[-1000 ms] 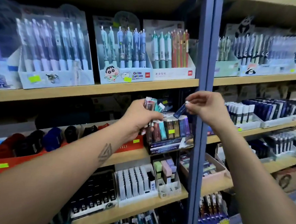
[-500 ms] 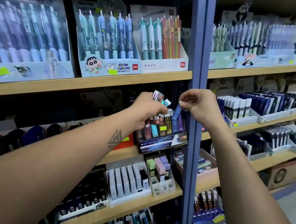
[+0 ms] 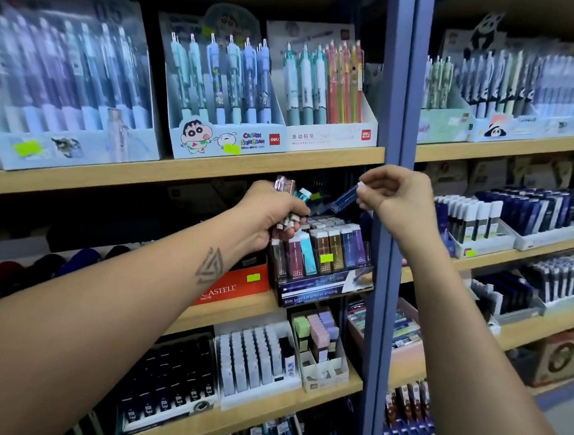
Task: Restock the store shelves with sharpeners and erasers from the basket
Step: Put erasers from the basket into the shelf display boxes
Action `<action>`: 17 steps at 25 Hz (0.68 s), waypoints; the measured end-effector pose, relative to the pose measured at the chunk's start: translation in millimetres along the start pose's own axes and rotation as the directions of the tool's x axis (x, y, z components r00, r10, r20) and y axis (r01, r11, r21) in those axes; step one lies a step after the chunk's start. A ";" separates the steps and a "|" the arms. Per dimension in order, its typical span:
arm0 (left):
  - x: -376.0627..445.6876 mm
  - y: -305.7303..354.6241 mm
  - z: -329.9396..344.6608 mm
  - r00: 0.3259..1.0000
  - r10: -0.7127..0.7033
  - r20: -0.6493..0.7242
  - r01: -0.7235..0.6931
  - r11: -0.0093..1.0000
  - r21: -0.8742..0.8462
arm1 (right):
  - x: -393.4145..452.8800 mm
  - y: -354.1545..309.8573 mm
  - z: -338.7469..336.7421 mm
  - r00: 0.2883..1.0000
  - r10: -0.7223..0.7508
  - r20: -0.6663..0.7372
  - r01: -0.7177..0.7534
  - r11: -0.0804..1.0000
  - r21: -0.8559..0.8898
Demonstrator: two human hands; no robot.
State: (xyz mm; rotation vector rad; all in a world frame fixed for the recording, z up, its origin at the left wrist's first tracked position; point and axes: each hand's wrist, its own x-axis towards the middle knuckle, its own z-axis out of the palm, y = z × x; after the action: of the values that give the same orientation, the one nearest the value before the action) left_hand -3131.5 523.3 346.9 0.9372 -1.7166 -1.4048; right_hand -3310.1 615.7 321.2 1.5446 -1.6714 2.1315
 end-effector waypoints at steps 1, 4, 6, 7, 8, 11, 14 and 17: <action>1.9 0.1 -3.5 1.000 -0.014 -0.018 0.014 1.000 -0.003 | -1.0 4.6 6.0 1.000 0.002 -0.008 -0.002 1.000 -0.025; 7.7 -1.1 -10.0 0.998 -0.058 -0.030 0.058 0.998 -0.002 | -3.2 19.3 22.5 0.999 -0.030 0.030 0.036 0.973 -0.227; 12.9 -3.0 -10.9 0.996 -0.087 -0.017 0.087 0.996 -0.009 | -2.4 23.1 28.0 0.998 -0.048 0.039 0.057 0.953 -0.298; 15.7 -3.7 -11.0 0.995 -0.103 -0.011 0.103 0.995 -0.014 | -1.0 23.9 30.0 0.998 -0.054 0.039 0.063 0.953 -0.298; 18.5 -4.7 -11.0 0.993 -0.116 -0.007 0.116 0.993 -0.018 | 0.4 23.4 31.6 0.998 -0.060 0.036 0.067 0.960 -0.273; 28.6 -8.2 -12.0 0.990 -0.138 -0.008 0.138 0.990 -0.021 | 4.9 23.6 38.9 0.997 -0.071 0.032 0.076 0.971 -0.228; 36.4 -10.2 -10.2 0.988 -0.153 0.007 0.153 0.988 -0.006 | 8.6 31.4 44.4 0.994 -0.099 0.049 0.111 0.911 -0.397; 38.0 -12.1 -7.4 0.991 -0.133 0.016 0.133 0.991 0.003 | 9.6 35.6 44.0 0.995 -0.083 0.054 0.098 0.859 -0.502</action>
State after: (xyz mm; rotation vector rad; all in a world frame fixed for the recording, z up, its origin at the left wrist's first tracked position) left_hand -3142.1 484.9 339.2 1.0606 -1.6934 -1.4998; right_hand -3305.2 562.8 299.3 1.4531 -1.9152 1.4562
